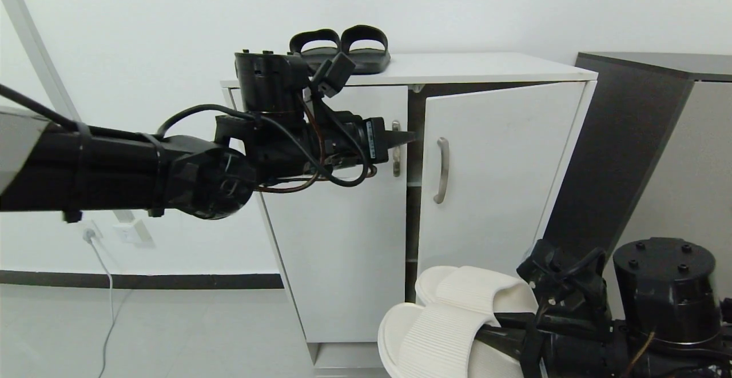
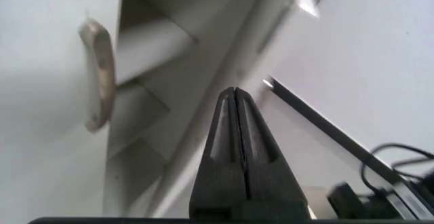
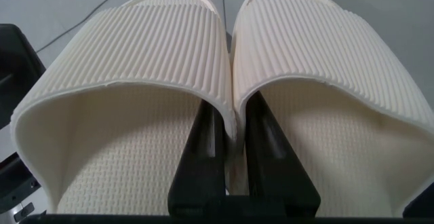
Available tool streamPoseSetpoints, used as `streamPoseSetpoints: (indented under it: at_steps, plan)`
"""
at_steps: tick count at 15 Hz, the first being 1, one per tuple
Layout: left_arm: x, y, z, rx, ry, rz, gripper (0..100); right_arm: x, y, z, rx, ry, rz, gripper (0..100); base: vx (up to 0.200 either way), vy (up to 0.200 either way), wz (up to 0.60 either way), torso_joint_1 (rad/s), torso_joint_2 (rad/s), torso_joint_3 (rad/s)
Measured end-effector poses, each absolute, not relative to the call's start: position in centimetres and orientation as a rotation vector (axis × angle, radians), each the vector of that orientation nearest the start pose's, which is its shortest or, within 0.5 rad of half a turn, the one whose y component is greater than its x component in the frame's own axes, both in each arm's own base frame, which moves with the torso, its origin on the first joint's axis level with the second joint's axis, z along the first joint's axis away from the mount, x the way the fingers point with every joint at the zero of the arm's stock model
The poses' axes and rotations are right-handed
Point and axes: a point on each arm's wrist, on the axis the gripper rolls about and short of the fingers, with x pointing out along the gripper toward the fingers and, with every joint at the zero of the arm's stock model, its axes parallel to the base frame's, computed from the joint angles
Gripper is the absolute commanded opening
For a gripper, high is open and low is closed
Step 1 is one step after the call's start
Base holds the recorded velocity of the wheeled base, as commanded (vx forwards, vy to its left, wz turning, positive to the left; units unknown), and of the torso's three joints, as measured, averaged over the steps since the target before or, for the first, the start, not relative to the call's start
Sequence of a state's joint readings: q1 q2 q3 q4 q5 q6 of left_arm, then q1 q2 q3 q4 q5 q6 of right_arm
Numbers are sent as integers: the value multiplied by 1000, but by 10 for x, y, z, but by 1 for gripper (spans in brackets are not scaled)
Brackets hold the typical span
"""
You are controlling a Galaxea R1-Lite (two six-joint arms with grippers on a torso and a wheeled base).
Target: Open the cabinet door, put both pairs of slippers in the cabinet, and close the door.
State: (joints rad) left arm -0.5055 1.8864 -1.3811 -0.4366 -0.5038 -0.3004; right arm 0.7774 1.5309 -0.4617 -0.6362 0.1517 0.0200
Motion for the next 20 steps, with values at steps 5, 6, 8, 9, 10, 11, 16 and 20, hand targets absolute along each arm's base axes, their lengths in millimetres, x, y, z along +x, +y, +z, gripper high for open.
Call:
streamPoseSetpoints:
  at_steps: [5, 6, 8, 9, 10, 11, 16, 20]
  plan:
    - [346, -216, 247, -272, 237, -1006, 0, 162, 164, 139, -122, 438, 909, 0, 0, 0, 0, 0, 0, 0]
    - [347, -219, 244, -271, 246, -1008, 0, 162, 164, 139, -122, 438, 908, 0, -200, 0, 0, 2, 2, 2]
    - [344, -227, 237, -267, 265, -1023, 0, 162, 164, 139, -123, 441, 908, 0, -200, 0, 0, 2, 5, 5]
    - [338, -232, 233, -262, 281, -1040, 0, 162, 164, 138, -125, 443, 908, 0, -200, 0, 0, 2, -2, 2]
    - [330, -238, 232, -258, 288, -1061, 0, 161, 163, 138, -128, 443, 909, 0, -200, 0, 0, 12, 2, 2]
    - [322, -243, 232, -255, 277, -1084, 0, 161, 163, 137, -142, 438, 911, 0, -200, 0, 0, 2, 2, -7]
    - [306, -241, 234, -272, 236, -1111, 0, 159, 162, 138, -153, 428, 918, 0, -40, 0, 0, 0, 0, 0]
    - [294, -201, 229, -274, 241, -990, 0, 159, 161, 139, -151, 425, 914, 0, 0, 0, 0, 0, 0, 0]
